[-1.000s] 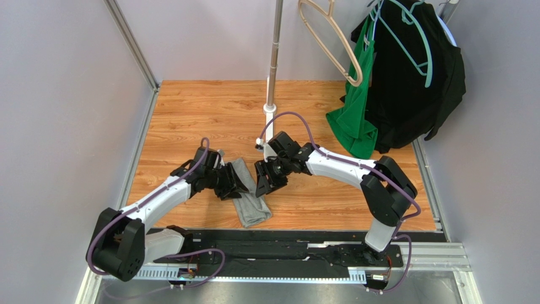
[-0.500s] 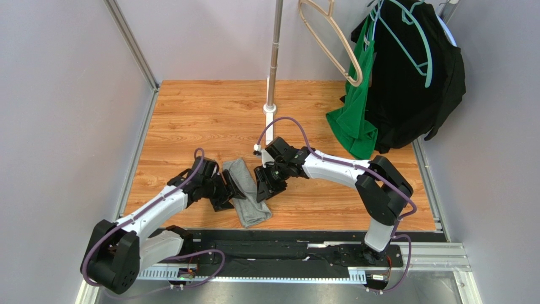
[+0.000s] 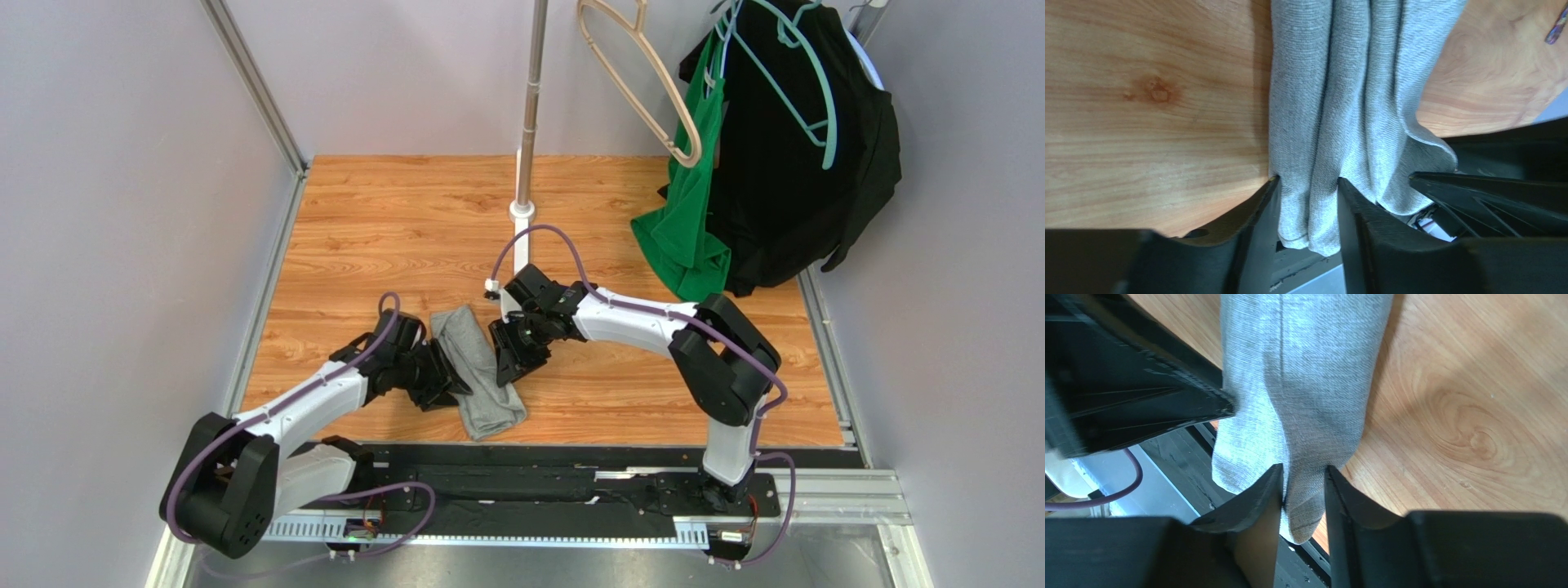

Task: Fold the napkin into a case and place the utensils inside
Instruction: Grasp the top corner of the smaller rectangle folded napkin from the folded napkin.

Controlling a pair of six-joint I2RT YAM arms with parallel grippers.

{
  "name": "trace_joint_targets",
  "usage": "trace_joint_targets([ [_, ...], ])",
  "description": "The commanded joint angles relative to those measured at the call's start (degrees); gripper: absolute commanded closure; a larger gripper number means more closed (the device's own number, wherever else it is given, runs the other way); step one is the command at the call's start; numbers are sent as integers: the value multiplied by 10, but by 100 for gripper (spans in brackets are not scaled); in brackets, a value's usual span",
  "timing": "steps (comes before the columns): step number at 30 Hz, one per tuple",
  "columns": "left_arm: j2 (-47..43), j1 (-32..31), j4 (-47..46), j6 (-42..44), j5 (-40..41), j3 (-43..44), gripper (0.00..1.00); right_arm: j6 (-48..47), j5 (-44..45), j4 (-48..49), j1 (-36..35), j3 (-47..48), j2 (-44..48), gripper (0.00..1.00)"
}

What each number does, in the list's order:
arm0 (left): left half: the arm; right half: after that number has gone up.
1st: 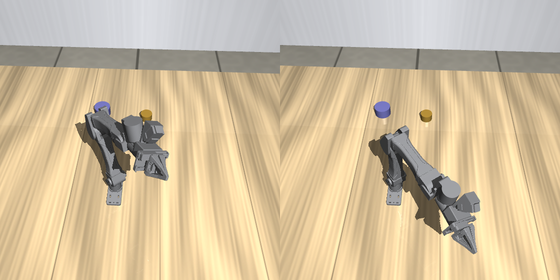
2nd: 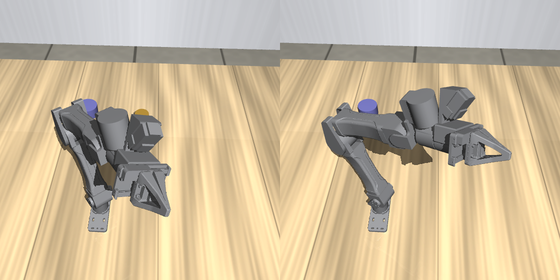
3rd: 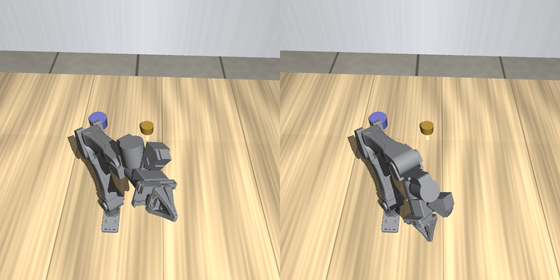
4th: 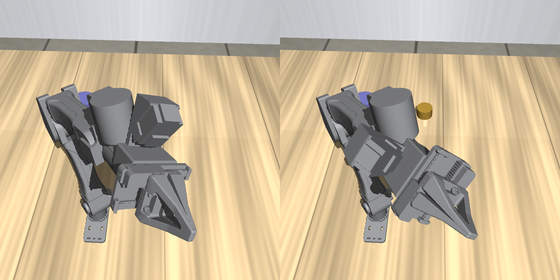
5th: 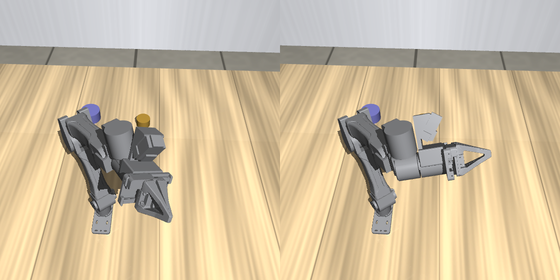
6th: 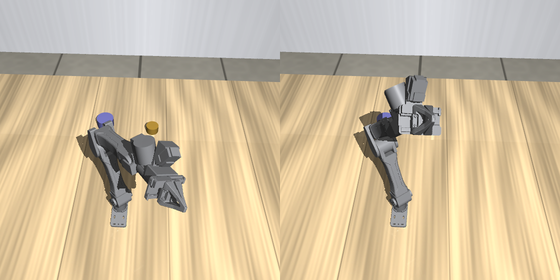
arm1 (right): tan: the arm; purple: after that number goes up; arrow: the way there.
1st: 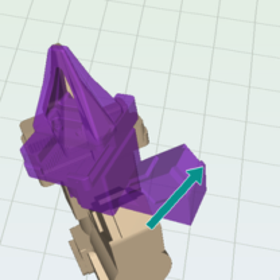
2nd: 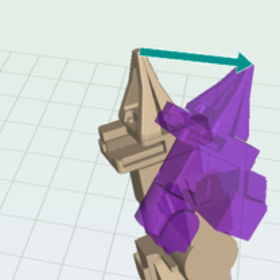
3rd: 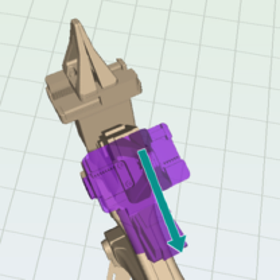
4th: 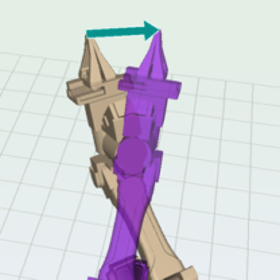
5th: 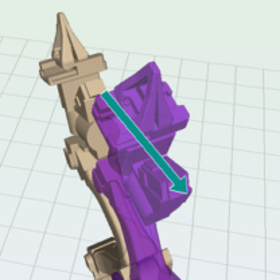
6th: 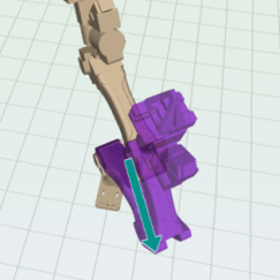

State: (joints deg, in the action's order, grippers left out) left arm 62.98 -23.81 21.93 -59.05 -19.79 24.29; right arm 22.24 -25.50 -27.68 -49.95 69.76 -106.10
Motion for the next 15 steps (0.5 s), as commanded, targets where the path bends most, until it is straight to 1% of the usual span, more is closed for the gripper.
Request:
trace_joint_targets([
  [1, 17, -1, -46, -6, -5, -20, 57, -4, 2, 2, -17, 30, -9, 70],
  [2, 21, -1, -57, -10, -6, -24, 59, 2, -3, 7, -22, 28, -9, 77],
  [5, 33, -2, -67, -9, -8, -23, 70, 32, -38, 36, -30, 18, -9, 90],
  [6, 35, -2, -69, -9, -9, -23, 72, 47, -44, 41, -34, 17, -10, 91],
  [7, 36, -2, -73, -9, -11, -23, 79, 54, -51, 47, -37, 18, -14, 92],
  [9, 36, -4, -75, -10, -11, -24, 81, 77, -67, 64, -44, 13, -17, 95],
  [10, 34, -4, -75, -11, -10, -24, 89, 105, -83, 91, -46, 9, -18, 96],
  [12, 30, -7, -76, -12, -10, -24, 91, 130, -97, 114, -52, 0, -18, 98],
  [13, 30, -8, -76, -13, -10, -24, 94, 150, -103, 127, -53, 0, -19, 98],
  [14, 27, -9, -74, -13, -10, -23, 100, 157, -103, 134, -56, -1, -20, 99],
  [15, 25, -10, -71, -14, -7, -23, 100, 163, -103, 138, -58, -1, -21, 99],
])
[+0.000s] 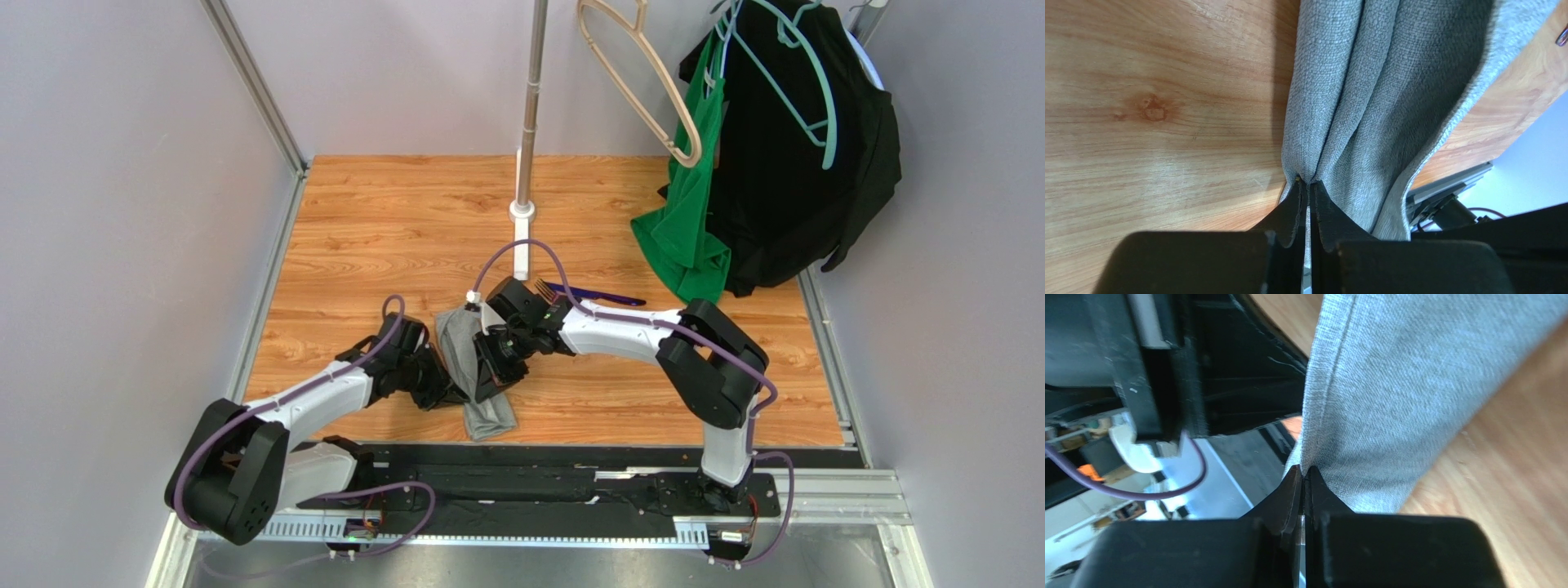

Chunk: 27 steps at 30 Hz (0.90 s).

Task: Fold the napkin into a case and place the utensils inside
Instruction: Grasp the top corner of the smaller rectangle folded napkin from the folded napkin.

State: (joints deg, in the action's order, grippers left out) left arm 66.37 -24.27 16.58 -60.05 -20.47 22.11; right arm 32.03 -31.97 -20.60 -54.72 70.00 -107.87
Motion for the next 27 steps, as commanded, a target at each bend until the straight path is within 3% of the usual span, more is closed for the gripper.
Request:
trace_joint_targets([
  [1, -12, -7, -17, -5, 3, -2, 100, 70, -38, 68, -11, -1, -7, 100],
  [7, -37, -7, -10, -13, 10, -9, 100, 107, -42, 108, -14, -21, -28, 100],
  [15, -49, -11, -3, -17, 10, -16, 100, 85, -24, 129, -11, -29, -70, 100],
  [23, -135, -11, 125, 18, 74, 33, 75, 59, -31, 151, 4, -65, -81, 100],
  [25, -149, -3, 146, 33, 85, 62, 71, 54, -30, 150, 5, -69, -81, 100],
  [27, -148, 13, 153, 47, 79, 86, 73, 53, -33, 154, 5, -72, -81, 100],
])
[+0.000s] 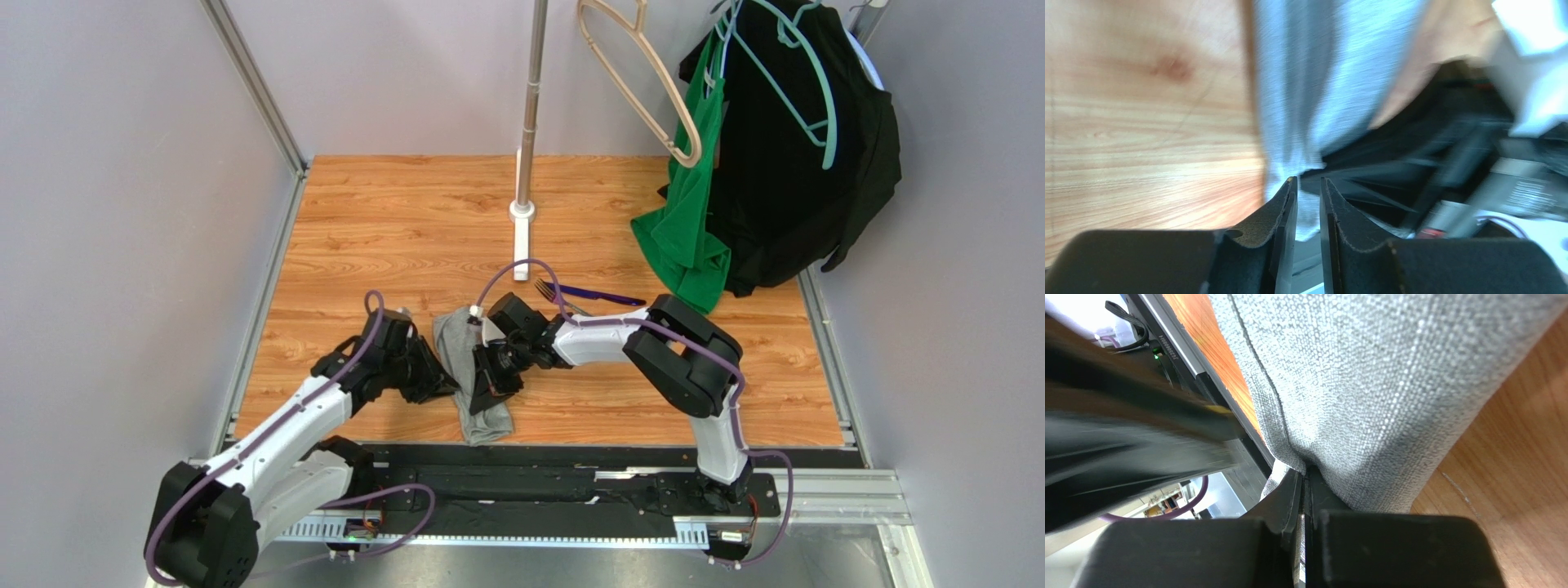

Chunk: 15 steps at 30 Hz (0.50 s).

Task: Fold the napkin into a case and place the utensils inside
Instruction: Grasp the top corner of the smaller rectangle folded napkin from the folded napkin.

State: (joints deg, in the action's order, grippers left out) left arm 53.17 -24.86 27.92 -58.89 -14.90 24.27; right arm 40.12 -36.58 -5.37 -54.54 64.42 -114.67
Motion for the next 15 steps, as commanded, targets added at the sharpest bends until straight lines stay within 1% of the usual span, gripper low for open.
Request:
trace_joint_targets([
  [1, -11, 35, 38, 47, 21, 89, 72, -29, 13, 4, 2, -17, -13, 100],
  [4, 20, 67, 7, 68, 8, 127, 71, -31, 9, 4, 3, -17, -13, 100],
  [5, 52, 77, -1, 74, -6, 135, 74, -32, 9, 4, 3, -18, -11, 100],
  [6, 72, 87, -6, 81, -10, 147, 78, -34, 8, 3, 3, -18, -10, 100],
  [7, 93, 100, -11, 96, -16, 171, 81, -34, 7, 2, 3, -18, -10, 100],
  [8, 137, 105, -16, 105, -36, 184, 85, -35, 7, 0, 3, -18, -9, 100],
  [9, 157, 108, -16, 112, -40, 197, 91, -35, 7, 2, 3, -19, -8, 100],
  [11, 213, 108, -17, 131, -53, 229, 98, -34, 8, 1, 3, -20, -6, 100],
  [12, 228, 108, -25, 135, -58, 235, 100, -33, 7, 2, 3, -19, -6, 100],
  [15, 268, 108, -51, 135, -80, 242, 100, -28, 5, 6, 3, -18, -6, 100],
])
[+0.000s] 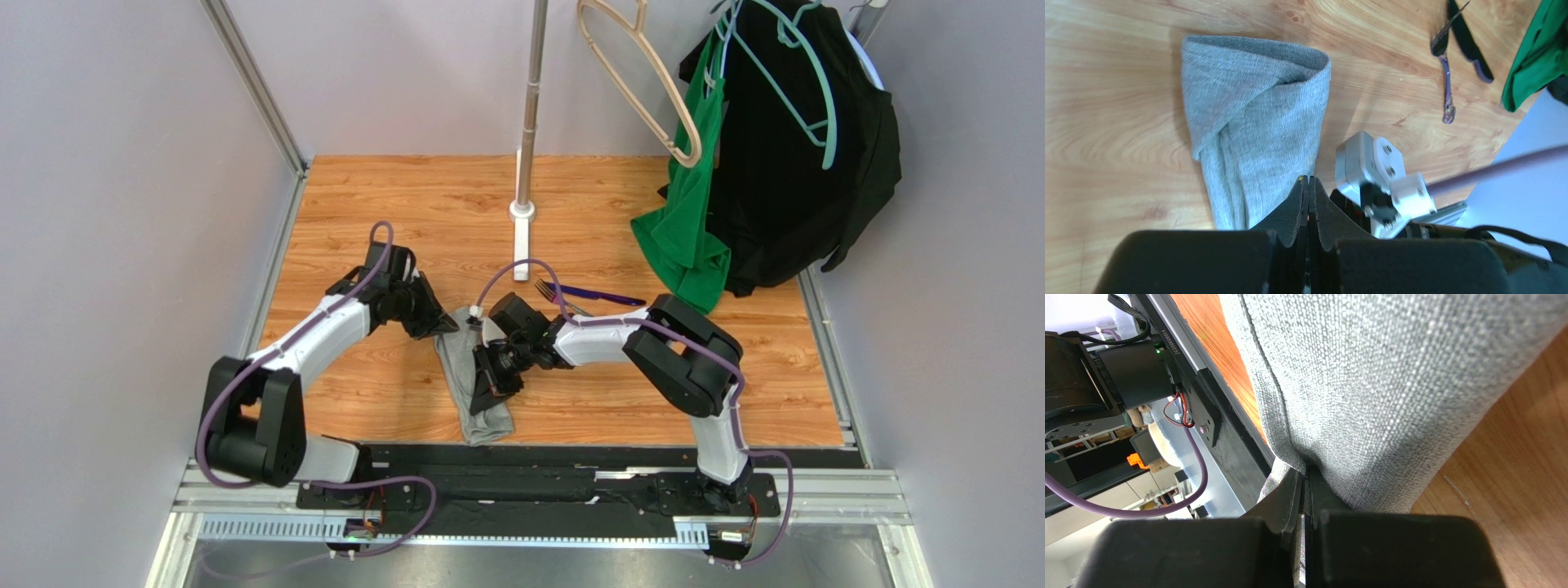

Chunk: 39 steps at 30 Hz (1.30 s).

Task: Fold the napkin into a case and place the utensils inside
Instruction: Grasp the top corner of the smaller rectangle folded napkin from the folded napkin.

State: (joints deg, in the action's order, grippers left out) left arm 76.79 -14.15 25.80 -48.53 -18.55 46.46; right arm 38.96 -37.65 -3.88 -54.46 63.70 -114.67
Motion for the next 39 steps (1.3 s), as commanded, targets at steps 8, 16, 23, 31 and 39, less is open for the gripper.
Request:
trace_joint_targets([
  [8, 104, 0, -32, 64, -29, 20, 100, -11, 8, -6, 2, -9, 1, 98],
  [16, 154, 14, 7, 140, -21, 39, 100, -17, -23, -39, 43, 28, 52, 66],
  [23, 148, 19, -5, 150, -32, 27, 100, -36, -31, -78, 101, 108, 44, 62],
  [31, 138, 26, -32, 146, -56, 5, 100, -6, -25, -75, 94, 229, -65, 94],
  [39, 63, 28, -26, 147, -29, 6, 100, 44, -23, -8, 89, 216, -116, 100],
])
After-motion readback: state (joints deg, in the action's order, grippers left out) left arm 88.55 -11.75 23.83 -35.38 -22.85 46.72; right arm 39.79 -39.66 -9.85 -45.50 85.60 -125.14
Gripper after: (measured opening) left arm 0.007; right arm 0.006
